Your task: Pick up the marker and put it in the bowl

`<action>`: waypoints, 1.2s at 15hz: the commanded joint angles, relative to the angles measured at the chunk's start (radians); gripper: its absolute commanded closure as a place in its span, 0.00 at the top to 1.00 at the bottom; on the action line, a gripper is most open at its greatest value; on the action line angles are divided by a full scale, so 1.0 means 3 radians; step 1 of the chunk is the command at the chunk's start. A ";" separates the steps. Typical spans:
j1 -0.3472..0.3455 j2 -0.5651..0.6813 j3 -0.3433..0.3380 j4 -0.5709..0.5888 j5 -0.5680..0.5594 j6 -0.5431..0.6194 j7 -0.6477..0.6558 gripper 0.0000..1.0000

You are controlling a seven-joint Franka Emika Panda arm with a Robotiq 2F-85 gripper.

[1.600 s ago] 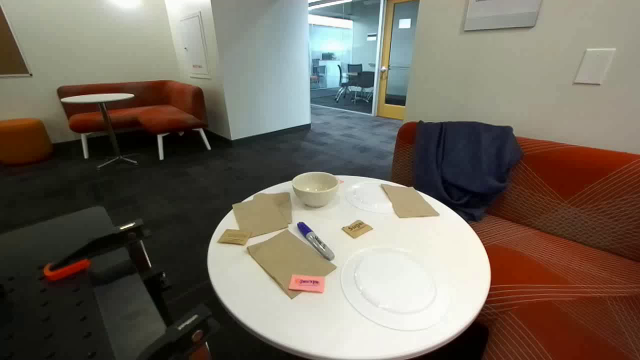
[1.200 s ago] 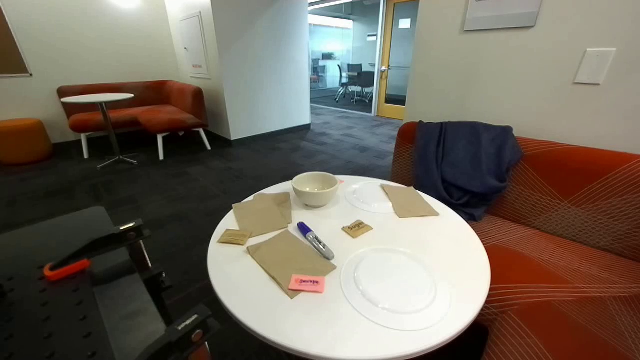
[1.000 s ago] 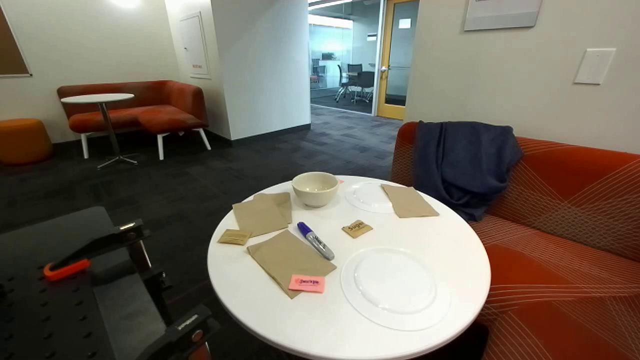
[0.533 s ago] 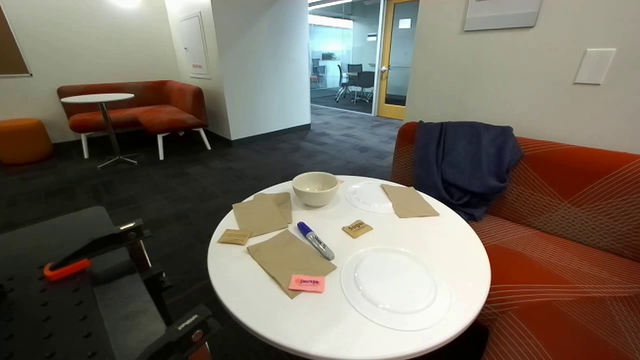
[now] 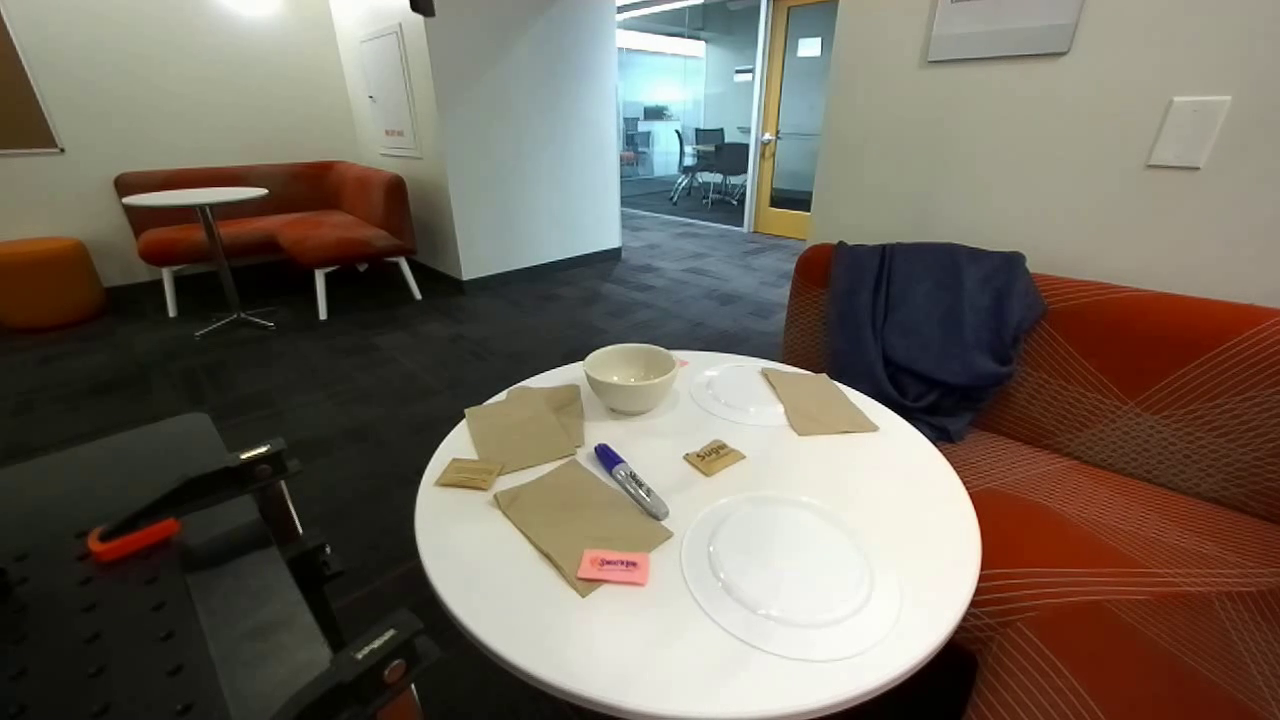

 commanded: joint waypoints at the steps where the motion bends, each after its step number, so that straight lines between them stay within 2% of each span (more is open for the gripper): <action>1: 0.0008 0.0381 -0.0125 0.0025 0.0045 0.0292 -0.0473 1.00; 5: -0.0015 0.0732 -0.0136 -0.0067 -0.0014 0.0789 -0.0935 1.00; 11: -0.0103 0.1170 -0.0102 -0.0285 -0.0075 0.1535 -0.1268 1.00; 14: -0.0195 0.1359 -0.0114 -0.0403 -0.0134 0.1713 -0.1233 1.00; 16: -0.0207 0.1340 -0.0058 -0.0366 -0.0079 0.1596 -0.1182 1.00; 18: -0.0257 0.1432 -0.0058 -0.0393 -0.0083 0.1642 -0.1180 1.00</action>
